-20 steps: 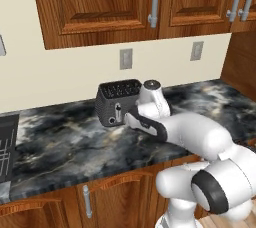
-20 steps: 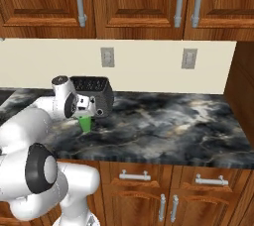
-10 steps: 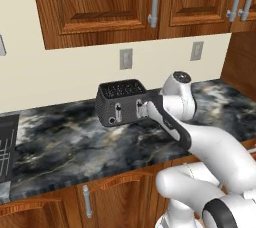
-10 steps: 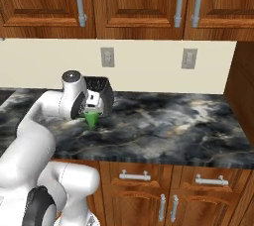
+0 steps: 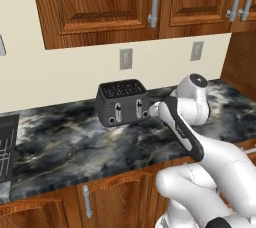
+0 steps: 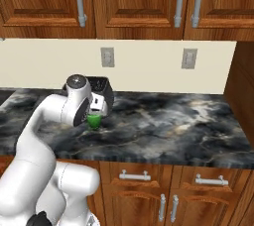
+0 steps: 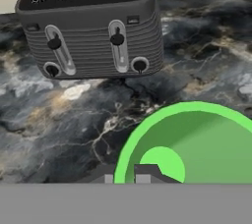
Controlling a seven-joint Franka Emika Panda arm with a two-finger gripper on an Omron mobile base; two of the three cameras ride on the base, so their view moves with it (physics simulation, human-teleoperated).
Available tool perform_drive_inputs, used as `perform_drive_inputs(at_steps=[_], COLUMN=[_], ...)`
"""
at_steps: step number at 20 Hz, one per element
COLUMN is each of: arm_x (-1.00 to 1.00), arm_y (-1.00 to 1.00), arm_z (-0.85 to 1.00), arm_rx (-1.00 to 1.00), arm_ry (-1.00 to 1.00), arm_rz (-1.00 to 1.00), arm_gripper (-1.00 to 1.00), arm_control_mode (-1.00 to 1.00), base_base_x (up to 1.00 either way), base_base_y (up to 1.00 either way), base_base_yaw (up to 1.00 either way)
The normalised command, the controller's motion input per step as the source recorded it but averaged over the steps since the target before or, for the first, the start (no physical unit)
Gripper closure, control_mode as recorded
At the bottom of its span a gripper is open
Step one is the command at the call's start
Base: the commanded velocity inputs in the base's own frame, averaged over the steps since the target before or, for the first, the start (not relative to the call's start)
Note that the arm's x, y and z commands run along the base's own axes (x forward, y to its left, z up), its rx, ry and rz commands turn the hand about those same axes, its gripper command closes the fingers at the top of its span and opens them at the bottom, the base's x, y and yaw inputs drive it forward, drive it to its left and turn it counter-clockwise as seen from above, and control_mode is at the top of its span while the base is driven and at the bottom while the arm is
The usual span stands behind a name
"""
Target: Place the pitcher and cup on the dining counter for serving.
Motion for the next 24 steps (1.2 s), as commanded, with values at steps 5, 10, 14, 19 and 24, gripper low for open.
perform_drive_inputs(at_steps=[5, 10, 14, 19, 24], arm_x=[-0.28, -0.35, -0.16, 0.0, 0.0], arm_y=[0.11, 0.24, 0.16, 0.0, 0.0], arm_z=[0.41, 0.32, 0.01, 0.0, 0.0], arm_rx=[0.0, 0.0, -0.01, 0.0, 0.0], arm_ry=[0.0, 0.0, 0.0, 0.0, 0.0], arm_rz=[0.0, 0.03, 0.11, 0.0, 0.0], arm_gripper=[1.0, 1.0, 1.0, 1.0, 1.0], arm_control_mode=[-1.0, -1.0, 1.0, 1.0, 1.0], base_base_x=[0.0, 0.0, -0.3, -0.55, -0.21], base_base_y=[0.0, 0.0, 0.08, 0.14, 0.09], base_base_yaw=[0.0, 0.0, 0.31, 0.91, 1.0])
